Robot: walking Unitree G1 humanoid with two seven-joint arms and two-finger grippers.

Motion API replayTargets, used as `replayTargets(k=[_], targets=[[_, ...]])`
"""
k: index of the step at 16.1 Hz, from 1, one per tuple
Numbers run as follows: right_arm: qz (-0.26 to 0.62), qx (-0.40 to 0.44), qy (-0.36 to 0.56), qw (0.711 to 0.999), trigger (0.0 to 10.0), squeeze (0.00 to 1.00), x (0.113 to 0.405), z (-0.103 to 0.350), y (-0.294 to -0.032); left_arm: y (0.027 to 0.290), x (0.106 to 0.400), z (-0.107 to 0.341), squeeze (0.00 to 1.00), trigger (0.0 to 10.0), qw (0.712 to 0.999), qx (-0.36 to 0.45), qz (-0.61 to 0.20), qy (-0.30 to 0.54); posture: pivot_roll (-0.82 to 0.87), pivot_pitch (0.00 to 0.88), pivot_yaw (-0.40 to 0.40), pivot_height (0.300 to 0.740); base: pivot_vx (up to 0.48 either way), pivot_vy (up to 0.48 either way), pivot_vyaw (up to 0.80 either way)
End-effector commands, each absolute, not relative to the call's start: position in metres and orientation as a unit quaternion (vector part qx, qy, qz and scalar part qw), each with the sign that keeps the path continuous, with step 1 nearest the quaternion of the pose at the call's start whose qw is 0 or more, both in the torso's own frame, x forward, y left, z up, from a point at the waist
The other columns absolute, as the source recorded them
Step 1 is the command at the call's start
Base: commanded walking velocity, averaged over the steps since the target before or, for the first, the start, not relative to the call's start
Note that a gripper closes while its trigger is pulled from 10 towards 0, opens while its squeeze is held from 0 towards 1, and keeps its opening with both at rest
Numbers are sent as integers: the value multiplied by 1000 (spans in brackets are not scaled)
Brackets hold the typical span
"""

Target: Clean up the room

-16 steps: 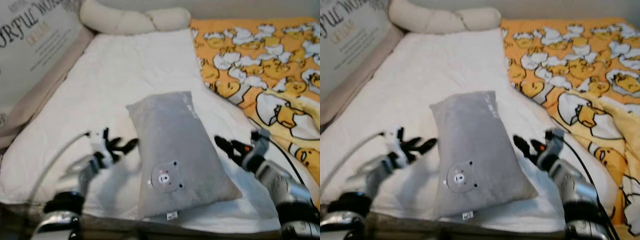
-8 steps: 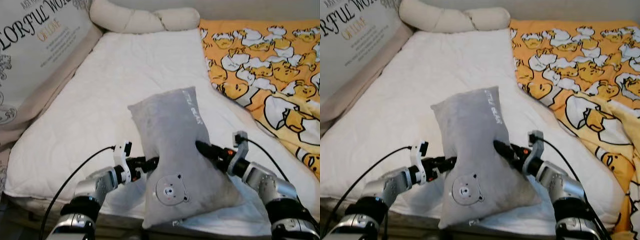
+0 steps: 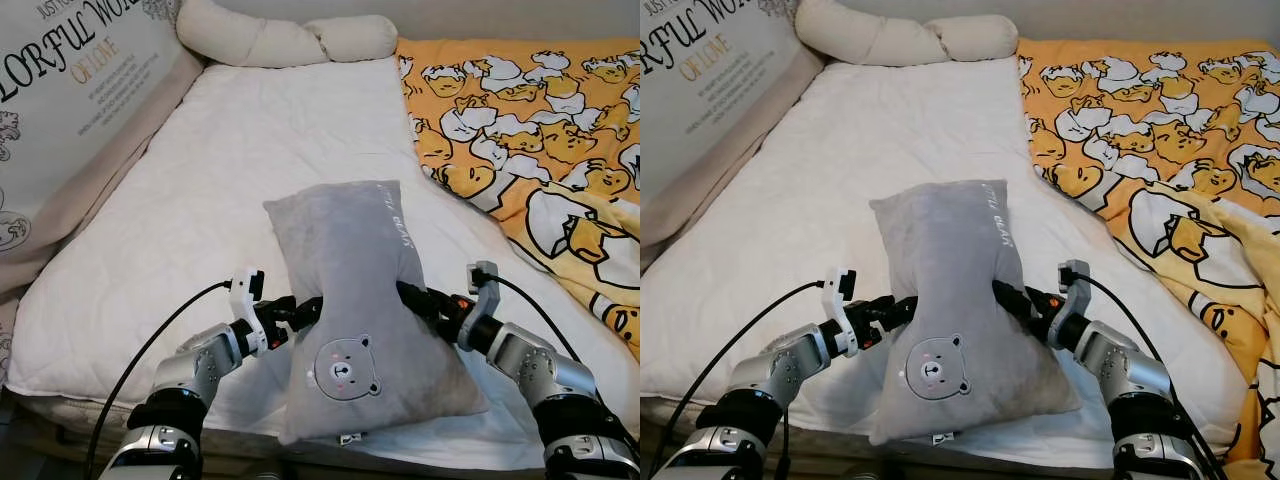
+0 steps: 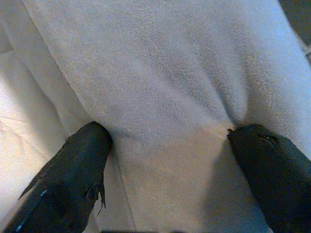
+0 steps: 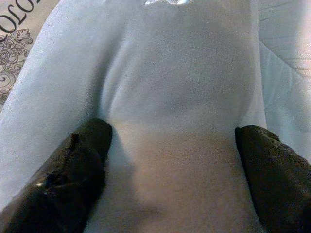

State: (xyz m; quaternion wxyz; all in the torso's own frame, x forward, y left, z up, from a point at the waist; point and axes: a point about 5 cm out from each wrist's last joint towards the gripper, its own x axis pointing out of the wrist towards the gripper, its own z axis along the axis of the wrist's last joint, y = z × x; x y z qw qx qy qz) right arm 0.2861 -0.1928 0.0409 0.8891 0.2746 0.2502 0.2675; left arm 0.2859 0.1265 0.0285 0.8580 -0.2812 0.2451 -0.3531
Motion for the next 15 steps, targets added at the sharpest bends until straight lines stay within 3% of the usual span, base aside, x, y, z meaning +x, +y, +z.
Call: replayTargets(k=[1, 2, 3, 4, 5, 6, 7, 15], targets=[[286, 278, 258, 880, 1529, 0, 282, 38, -184, 119, 287, 36, 0, 10000, 848, -296, -376, 227, -15, 0, 94, 740, 0, 0, 0], [289, 281, 256, 879, 0, 0, 281, 39, -184, 114, 285, 32, 0, 10000, 844, -281, -387, 245, -14, 0, 92, 740, 0, 0, 0], [291, 281, 256, 878, 0, 0, 281, 40, -183, 112, 284, 30, 0, 10000, 843, -274, -390, 251, -14, 0, 91, 740, 0, 0, 0], [295, 281, 253, 878, 0, 0, 282, 42, -182, 109, 285, 29, 0, 9294, 846, -255, -390, 257, -13, 0, 91, 740, 0, 0, 0], [298, 283, 248, 877, 0, 0, 283, 44, -180, 109, 287, 29, 0, 3451, 854, -226, -390, 261, -13, 0, 94, 740, 0, 0, 0], [299, 283, 247, 877, 0, 0, 284, 44, -179, 110, 287, 29, 0, 3451, 855, -219, -391, 259, -15, 0, 97, 740, 0, 0, 0], [299, 286, 239, 879, 0, 0, 285, 47, -177, 111, 290, 30, 0, 0, 859, -217, -387, 257, -22, 0, 106, 740, 0, 0, 0], [282, 286, 202, 893, 0, 0, 285, 59, -164, 124, 301, 43, 0, 0, 878, -171, -373, 245, 17, 0, 91, 740, 0, 0, 0]])
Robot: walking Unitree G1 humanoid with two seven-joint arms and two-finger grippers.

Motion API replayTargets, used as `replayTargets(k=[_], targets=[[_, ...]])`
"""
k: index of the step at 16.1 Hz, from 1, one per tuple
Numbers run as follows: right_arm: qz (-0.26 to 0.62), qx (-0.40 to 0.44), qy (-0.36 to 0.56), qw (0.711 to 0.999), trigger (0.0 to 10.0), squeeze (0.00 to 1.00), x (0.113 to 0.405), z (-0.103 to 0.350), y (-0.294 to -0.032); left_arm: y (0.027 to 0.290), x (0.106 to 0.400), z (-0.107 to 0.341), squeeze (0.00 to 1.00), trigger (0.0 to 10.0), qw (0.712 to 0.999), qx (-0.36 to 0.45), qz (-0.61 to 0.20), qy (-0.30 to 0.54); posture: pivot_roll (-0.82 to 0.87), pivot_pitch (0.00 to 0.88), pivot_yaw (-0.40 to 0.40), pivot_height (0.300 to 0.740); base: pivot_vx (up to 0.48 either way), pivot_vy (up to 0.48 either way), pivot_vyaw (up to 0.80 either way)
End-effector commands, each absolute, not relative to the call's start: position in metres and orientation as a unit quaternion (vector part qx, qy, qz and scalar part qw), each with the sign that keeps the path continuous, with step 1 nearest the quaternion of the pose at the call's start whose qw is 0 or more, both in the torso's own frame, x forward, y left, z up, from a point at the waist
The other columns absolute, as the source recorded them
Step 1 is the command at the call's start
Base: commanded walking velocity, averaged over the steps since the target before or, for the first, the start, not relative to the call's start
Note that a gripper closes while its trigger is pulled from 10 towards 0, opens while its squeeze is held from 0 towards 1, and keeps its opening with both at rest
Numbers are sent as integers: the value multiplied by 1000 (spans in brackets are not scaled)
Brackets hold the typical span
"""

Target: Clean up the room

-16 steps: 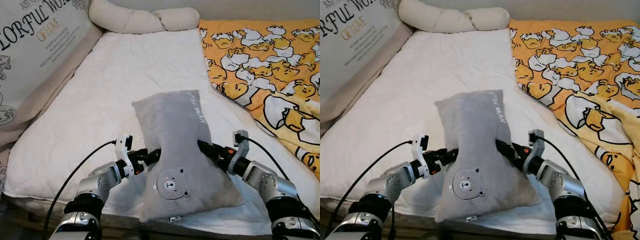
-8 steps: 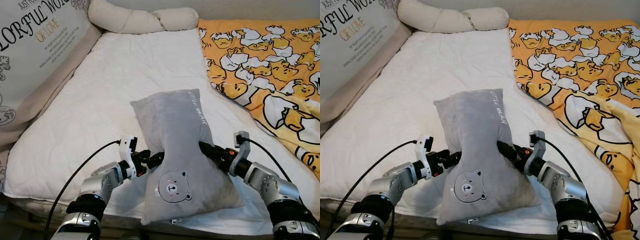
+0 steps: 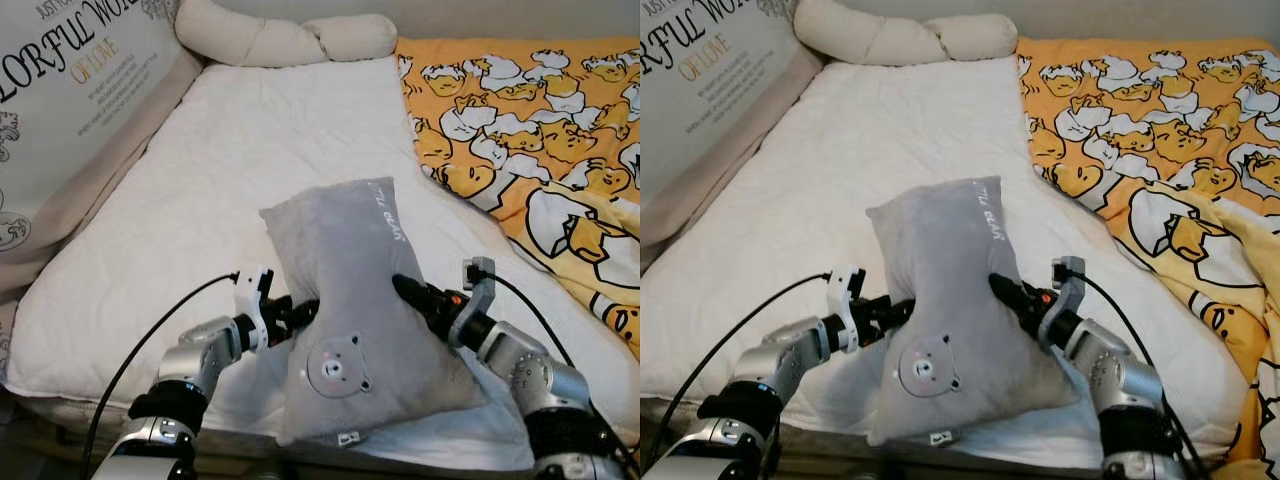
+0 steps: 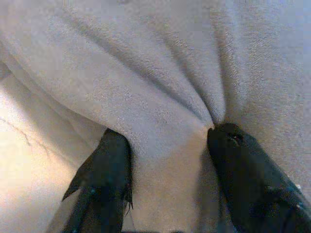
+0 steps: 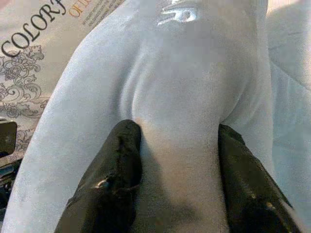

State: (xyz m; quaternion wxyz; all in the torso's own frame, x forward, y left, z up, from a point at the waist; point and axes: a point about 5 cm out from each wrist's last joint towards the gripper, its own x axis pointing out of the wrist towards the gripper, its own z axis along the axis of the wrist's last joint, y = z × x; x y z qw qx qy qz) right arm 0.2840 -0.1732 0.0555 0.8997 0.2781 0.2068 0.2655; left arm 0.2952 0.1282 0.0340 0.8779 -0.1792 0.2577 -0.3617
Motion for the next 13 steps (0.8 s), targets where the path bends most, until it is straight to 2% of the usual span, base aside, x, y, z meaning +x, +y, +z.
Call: replayTargets(k=[1, 7, 13], targets=[[283, 282, 209, 893, 0, 0, 284, 58, -161, 124, 301, 44, 0, 0, 879, -170, -374, 243, 25, 0, 83, 740, 0, 0, 0], [282, 241, 206, 906, 0, 0, 275, 60, -147, 120, 300, 58, 0, 0, 894, -138, -375, 201, 49, 0, 28, 740, 0, 0, 0], [258, 231, 141, 927, 0, 0, 277, 89, -145, 107, 301, 103, 0, 0, 904, -85, -398, 131, 19, 0, 76, 740, 0, 0, 0]])
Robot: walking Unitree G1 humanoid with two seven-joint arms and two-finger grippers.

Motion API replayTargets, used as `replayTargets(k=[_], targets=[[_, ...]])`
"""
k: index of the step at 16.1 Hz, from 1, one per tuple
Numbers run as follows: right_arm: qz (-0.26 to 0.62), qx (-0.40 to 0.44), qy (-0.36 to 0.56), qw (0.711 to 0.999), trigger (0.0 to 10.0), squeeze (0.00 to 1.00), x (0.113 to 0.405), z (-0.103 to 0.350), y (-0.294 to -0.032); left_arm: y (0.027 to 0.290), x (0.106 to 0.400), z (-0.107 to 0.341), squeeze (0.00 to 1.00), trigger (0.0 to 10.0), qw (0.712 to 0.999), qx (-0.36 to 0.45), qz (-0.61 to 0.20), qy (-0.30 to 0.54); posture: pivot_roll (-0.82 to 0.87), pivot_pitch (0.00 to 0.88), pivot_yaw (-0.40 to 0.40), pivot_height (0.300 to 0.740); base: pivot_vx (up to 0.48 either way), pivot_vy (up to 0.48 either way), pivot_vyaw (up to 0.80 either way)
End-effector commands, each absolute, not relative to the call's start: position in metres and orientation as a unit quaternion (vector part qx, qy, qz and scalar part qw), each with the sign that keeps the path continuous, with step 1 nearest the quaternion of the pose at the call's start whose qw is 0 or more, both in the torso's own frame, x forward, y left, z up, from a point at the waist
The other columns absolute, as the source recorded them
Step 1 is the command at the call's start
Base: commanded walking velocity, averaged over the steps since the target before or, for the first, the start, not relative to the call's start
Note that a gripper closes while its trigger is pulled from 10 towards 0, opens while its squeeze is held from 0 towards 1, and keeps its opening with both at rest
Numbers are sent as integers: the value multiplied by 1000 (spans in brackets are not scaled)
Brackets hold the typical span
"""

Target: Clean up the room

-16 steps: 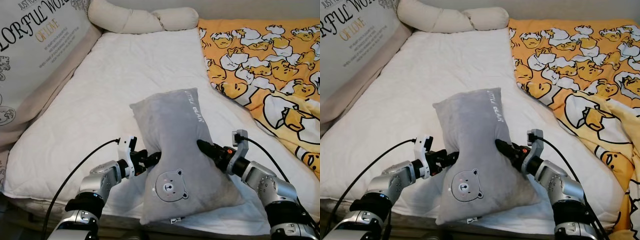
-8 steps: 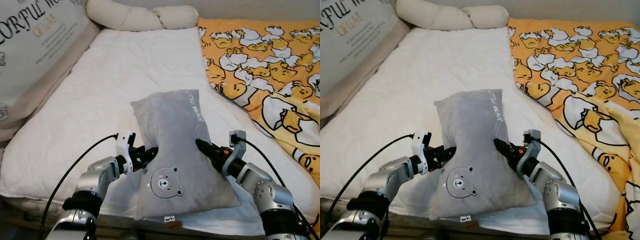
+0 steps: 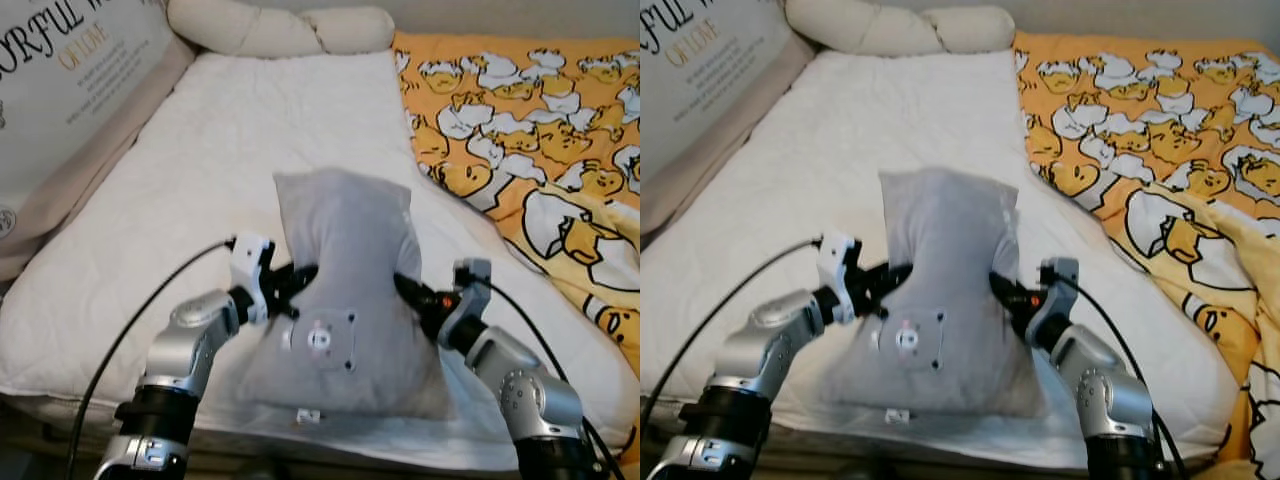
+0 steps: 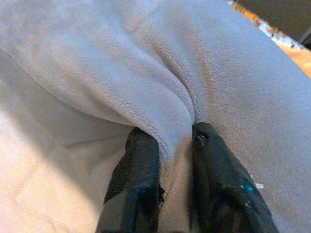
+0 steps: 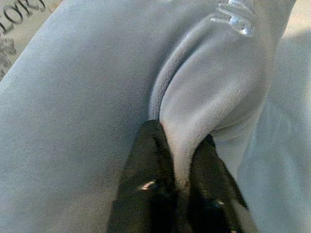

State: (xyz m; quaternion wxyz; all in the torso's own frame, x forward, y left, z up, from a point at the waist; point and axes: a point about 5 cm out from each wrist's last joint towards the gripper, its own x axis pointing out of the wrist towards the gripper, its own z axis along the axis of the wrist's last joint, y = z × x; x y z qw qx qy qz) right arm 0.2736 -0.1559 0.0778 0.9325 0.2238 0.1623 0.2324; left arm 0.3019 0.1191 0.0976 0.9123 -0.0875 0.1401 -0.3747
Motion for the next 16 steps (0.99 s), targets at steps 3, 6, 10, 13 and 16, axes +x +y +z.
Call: replayTargets(k=[3, 6, 10, 13, 16], targets=[[236, 223, 86, 942, 0, 0, 280, 116, -146, 107, 299, 129, 0, 0, 917, -94, -380, 80, -4, 0, 105, 740, 0, 0, 0], [224, 213, 60, 949, 0, 0, 276, 132, -143, 107, 292, 139, 0, 0, 926, -85, -361, 64, -4, 0, 100, 740, 0, 0, 0], [171, 122, 74, 975, 10000, 0, 276, 127, -143, 114, 296, 128, 0, 10000, 964, 9, -260, 58, 3, 0, 91, 740, 0, 0, 0], [114, 82, 43, 989, 10000, 0, 277, 137, -148, 122, 296, 131, 0, 10000, 975, 52, -215, 36, 14, 0, 68, 740, 0, 0, 0], [80, 95, 43, 991, 10000, 0, 273, 130, -150, 119, 299, 132, 0, 10000, 977, 63, -202, 28, 8, 0, 80, 740, 0, 221, 0]])
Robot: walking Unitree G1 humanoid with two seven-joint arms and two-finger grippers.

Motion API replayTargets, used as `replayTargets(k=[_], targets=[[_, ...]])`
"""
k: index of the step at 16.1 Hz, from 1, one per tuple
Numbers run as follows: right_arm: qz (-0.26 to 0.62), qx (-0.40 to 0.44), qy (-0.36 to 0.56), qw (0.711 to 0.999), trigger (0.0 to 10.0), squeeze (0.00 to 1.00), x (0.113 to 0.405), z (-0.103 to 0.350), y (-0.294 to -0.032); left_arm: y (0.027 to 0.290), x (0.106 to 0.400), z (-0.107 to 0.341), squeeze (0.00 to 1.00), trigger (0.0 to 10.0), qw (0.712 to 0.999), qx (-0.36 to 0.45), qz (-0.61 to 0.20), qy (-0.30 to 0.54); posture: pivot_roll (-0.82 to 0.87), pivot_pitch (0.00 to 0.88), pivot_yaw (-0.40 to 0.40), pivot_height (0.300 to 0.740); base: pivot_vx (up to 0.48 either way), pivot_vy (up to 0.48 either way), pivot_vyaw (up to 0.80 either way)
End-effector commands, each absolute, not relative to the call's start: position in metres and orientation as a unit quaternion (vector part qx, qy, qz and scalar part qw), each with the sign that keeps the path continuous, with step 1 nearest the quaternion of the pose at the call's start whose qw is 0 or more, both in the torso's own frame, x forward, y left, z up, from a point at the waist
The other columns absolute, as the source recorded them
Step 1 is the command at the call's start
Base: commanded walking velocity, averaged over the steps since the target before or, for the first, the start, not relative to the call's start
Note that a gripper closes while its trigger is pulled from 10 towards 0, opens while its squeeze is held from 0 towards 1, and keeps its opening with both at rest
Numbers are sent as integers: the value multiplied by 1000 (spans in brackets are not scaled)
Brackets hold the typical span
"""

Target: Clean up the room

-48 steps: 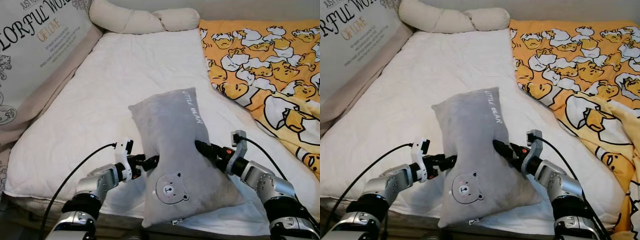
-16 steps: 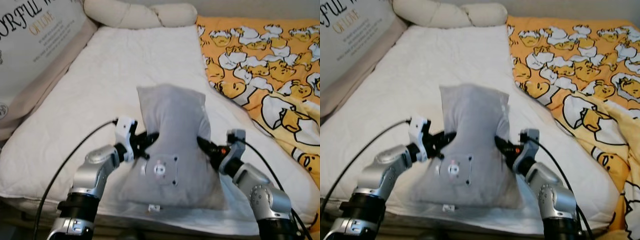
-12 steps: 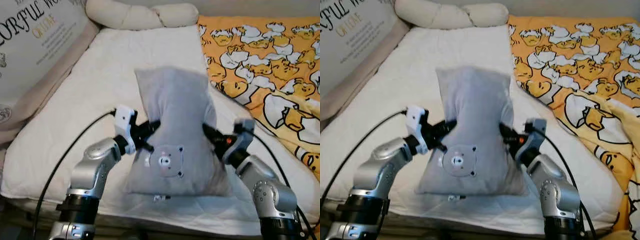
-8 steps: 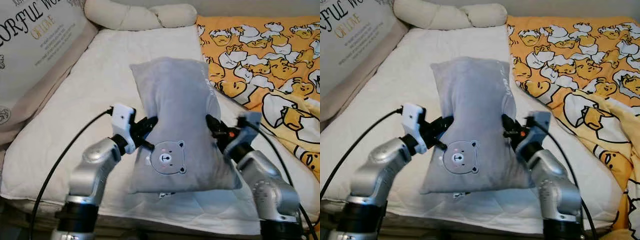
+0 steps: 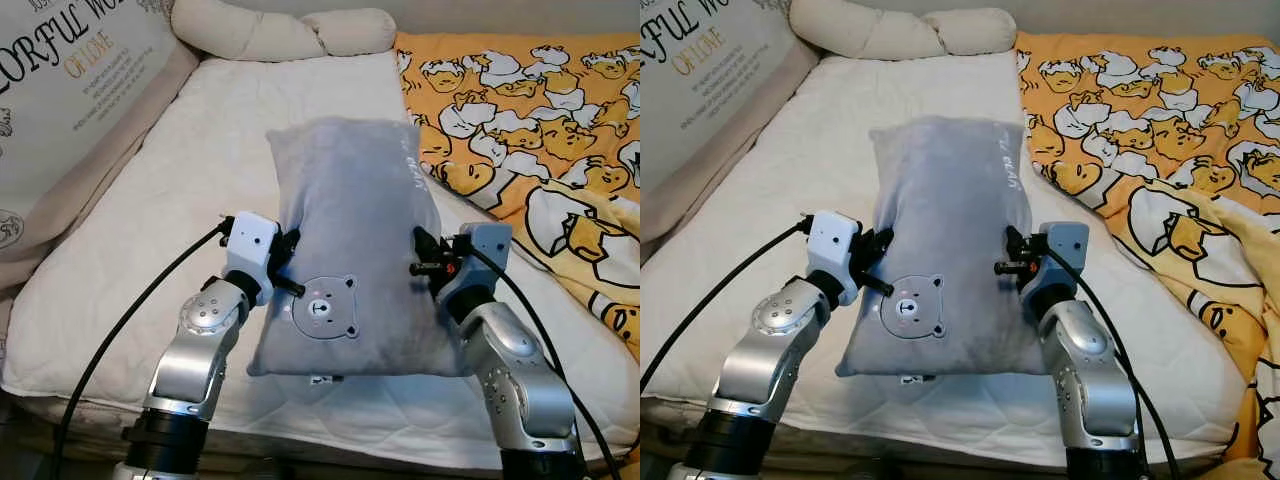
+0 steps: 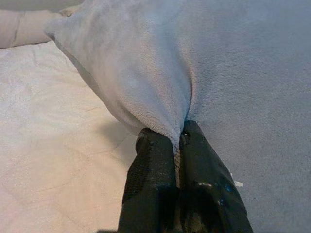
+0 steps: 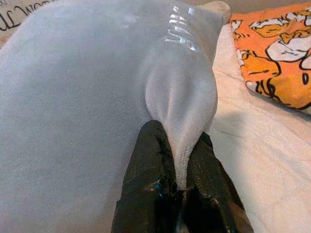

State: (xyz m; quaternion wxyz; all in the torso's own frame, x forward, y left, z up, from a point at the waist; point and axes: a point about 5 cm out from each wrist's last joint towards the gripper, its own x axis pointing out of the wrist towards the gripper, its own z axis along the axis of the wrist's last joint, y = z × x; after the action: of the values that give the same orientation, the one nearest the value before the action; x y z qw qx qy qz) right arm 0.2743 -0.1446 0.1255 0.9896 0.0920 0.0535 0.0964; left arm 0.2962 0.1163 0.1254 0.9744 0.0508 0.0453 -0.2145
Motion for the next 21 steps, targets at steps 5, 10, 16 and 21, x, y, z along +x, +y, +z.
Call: replayTargets(k=[5, 10, 16, 21], targets=[[50, 90, 58, 993, 10000, 0, 275, 125, -156, 113, 303, 134, 0, 10000, 976, 65, -206, 22, 3, 0, 90, 740, 0, 425, 0], [36, 98, 74, 992, 10000, 0, 276, 121, -158, 116, 305, 134, 0, 10000, 977, 73, -201, 22, 10, 0, 94, 740, 0, 428, -148], [44, 90, 79, 992, 10000, 0, 280, 123, -157, 120, 310, 135, 0, 10000, 979, 75, -190, 22, 11, 0, 85, 740, 0, 434, -133], [55, 82, 85, 991, 10000, 0, 285, 123, -157, 123, 307, 132, 0, 10000, 983, 69, -171, 26, 25, 0, 52, 740, 0, 437, 0]])
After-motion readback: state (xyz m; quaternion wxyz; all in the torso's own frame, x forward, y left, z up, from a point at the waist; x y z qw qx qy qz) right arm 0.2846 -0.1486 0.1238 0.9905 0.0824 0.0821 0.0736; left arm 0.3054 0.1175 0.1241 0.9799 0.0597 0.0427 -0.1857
